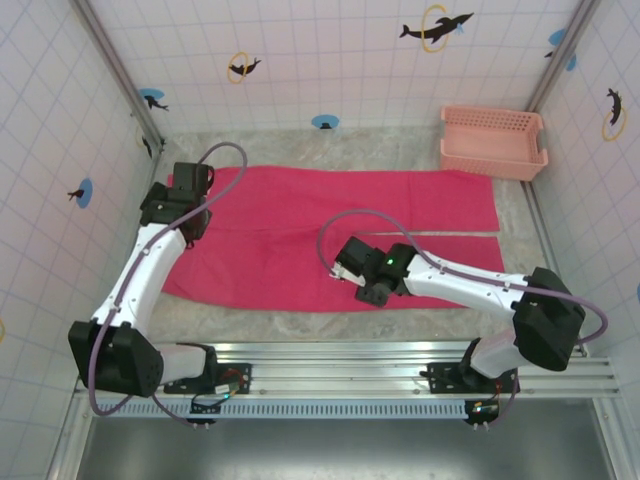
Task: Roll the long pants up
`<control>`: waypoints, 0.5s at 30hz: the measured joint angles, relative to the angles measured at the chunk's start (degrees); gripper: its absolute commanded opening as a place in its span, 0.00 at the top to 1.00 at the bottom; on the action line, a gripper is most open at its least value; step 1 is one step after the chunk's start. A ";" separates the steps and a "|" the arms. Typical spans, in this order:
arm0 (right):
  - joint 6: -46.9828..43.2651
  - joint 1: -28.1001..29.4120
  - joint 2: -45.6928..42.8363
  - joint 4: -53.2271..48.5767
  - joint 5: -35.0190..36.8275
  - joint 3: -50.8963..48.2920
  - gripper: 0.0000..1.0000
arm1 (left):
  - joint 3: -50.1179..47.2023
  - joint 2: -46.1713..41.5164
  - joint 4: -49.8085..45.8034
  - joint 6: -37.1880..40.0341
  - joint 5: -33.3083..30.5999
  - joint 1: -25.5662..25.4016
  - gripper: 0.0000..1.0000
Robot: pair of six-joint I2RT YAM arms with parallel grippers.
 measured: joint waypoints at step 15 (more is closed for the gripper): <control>2.69 0.02 9.64 -13.25 -10.08 5.95 0.40 | -0.04 -2.99 -5.86 2.49 -2.91 0.00 0.03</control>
